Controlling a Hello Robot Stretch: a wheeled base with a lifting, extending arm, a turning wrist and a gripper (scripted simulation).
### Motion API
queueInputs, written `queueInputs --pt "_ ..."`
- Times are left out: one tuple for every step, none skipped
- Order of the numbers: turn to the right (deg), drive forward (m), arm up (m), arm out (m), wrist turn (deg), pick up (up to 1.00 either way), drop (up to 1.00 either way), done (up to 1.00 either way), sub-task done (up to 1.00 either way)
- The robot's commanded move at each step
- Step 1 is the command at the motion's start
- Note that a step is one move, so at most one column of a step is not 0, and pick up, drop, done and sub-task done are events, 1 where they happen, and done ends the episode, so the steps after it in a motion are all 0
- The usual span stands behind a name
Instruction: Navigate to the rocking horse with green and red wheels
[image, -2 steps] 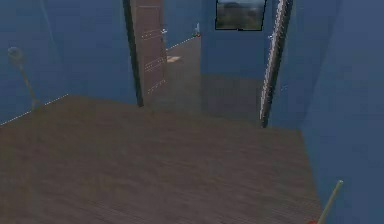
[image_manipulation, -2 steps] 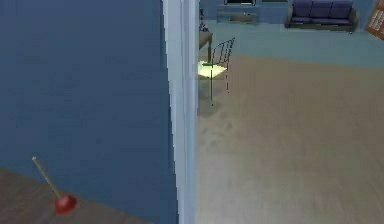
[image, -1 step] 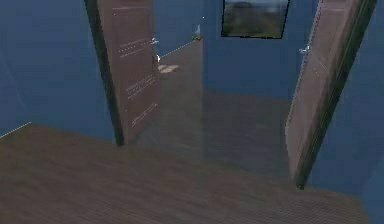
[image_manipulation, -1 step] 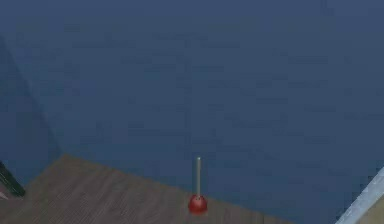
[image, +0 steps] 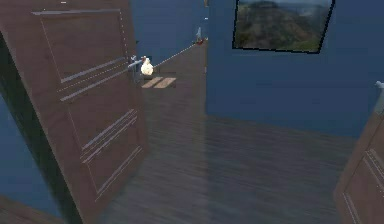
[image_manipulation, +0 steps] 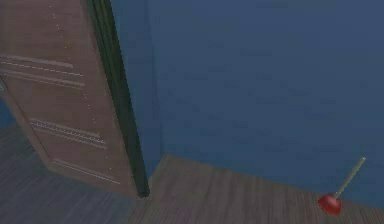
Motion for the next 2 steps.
queueInputs --pt "3.0 0.0 0.0 0.0 0.0 0.0 0.0 0.0 0.0" --pt "0.0 1.0 0.0 0.0 0.0 0.0 0.0 0.0 0.0"
